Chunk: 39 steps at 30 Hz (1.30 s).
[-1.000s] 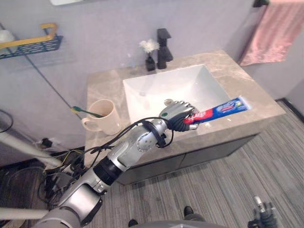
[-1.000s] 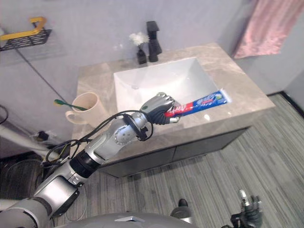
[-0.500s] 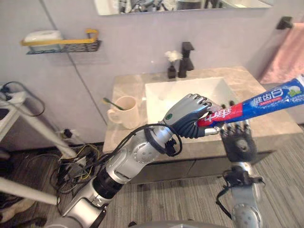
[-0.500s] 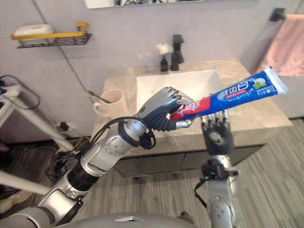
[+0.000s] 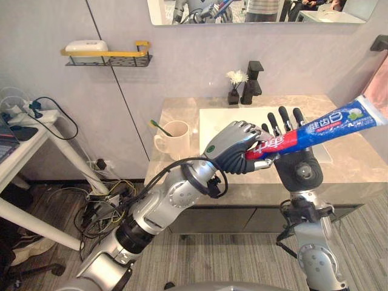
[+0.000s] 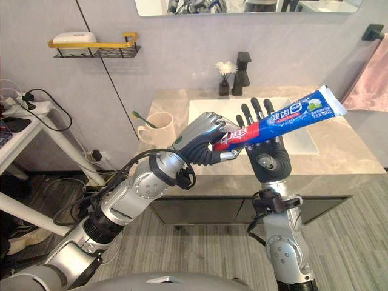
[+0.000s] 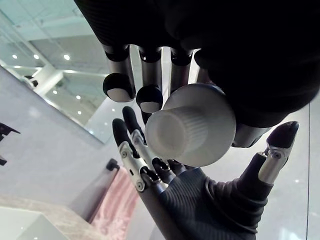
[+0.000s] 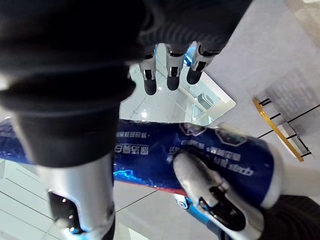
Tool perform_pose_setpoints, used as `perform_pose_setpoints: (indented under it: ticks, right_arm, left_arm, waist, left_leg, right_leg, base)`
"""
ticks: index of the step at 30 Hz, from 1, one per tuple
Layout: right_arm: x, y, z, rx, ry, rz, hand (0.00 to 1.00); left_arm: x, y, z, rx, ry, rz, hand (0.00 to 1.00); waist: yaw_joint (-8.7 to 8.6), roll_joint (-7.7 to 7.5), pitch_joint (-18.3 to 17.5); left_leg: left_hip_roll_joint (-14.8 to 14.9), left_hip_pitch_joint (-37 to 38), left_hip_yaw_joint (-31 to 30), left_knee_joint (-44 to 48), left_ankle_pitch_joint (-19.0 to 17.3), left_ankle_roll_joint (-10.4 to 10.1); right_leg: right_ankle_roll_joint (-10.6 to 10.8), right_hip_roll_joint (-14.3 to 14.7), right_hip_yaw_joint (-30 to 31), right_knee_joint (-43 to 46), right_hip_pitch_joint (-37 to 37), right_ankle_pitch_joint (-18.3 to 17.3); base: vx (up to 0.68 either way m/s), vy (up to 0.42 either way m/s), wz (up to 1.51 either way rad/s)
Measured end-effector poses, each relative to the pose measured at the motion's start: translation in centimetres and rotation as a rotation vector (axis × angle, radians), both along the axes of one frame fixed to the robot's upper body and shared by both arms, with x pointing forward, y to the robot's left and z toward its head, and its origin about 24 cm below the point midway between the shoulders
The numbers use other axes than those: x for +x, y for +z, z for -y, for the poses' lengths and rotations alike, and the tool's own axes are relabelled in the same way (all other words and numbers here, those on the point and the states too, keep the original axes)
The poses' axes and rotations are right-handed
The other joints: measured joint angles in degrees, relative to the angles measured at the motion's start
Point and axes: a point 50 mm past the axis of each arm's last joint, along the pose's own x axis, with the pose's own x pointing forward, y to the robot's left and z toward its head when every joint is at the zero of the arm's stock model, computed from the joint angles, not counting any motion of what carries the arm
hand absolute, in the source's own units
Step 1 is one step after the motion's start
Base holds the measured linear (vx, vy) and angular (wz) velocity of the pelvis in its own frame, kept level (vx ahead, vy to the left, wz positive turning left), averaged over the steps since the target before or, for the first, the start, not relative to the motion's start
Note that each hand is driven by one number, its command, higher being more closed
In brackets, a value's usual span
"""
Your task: Organize washtable
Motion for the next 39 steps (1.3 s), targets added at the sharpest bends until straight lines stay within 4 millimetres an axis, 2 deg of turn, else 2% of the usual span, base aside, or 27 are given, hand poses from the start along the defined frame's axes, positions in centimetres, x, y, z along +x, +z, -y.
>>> perform_pose_setpoints:
  ticks: [6,17,25,26,39]
  right_arm:
    - [0.0,0.0,0.2,0.032,0.008,-0.007,0.00]
    - [0.0,-0.3,-0.4,0.017,0.042,-0.025,0.00]
    - [0.0,-0.6,-1.6,0.061,0.110,-0.043,0.00]
    - [0.0,-0.6,-1.6,0.061,0.109,-0.045,1.00]
    - [0.1,-0.6,-1.4,0.069,0.088,-0.045,1.00]
  left_arm:
    - [0.4,-0.2,-0.9,0.000,0.040,-0.009,1.00]
    - [0.3,-0.9,-1.0,0.017,0.042,-0.031,1.00]
    - [-0.7,-2.4,0.4,0.074,-0.038,-0.073,1.00]
    - [-0.6,-2.5,0.4,0.075,-0.039,-0.076,1.00]
    - [-1.0,-3.0,0.9,0.081,-0.073,-0.101,1.00]
  waist:
    - [0.01,-0.16,-0.51]
    - [-0.12,-0.41,-0.98]
    - [-0.02,-0.94,-1.72]
    - [-0.02,-0.88,-1.77]
    - [-0.04,-0.91,-1.90]
  left_leg:
    - [0.00,-0.04,-0.08,0.00,0.14,0.04]
    - [0.07,-0.19,-0.01,0.09,0.15,0.04]
    - [0.12,-0.37,-0.17,0.01,0.20,0.04]
    - [0.13,-0.37,-0.14,0.01,0.21,0.03]
    - [0.16,-0.64,-0.02,0.54,0.21,0.02]
  right_leg:
    - [-0.05,0.01,-0.04,0.00,-0.02,0.03]
    - [-0.22,0.12,0.02,-0.42,-0.06,0.19]
    - [-0.25,0.19,-0.10,-0.46,-0.12,0.20]
    - [-0.25,0.19,-0.07,-0.46,-0.15,0.20]
    - [-0.31,0.23,0.05,-0.47,-0.49,0.26]
  base:
    - [0.00,0.000,0.00]
    - [0.00,0.000,0.00]
    - [0.00,0.000,0.00]
    - [0.00,0.000,0.00]
    - [0.00,0.000,0.00]
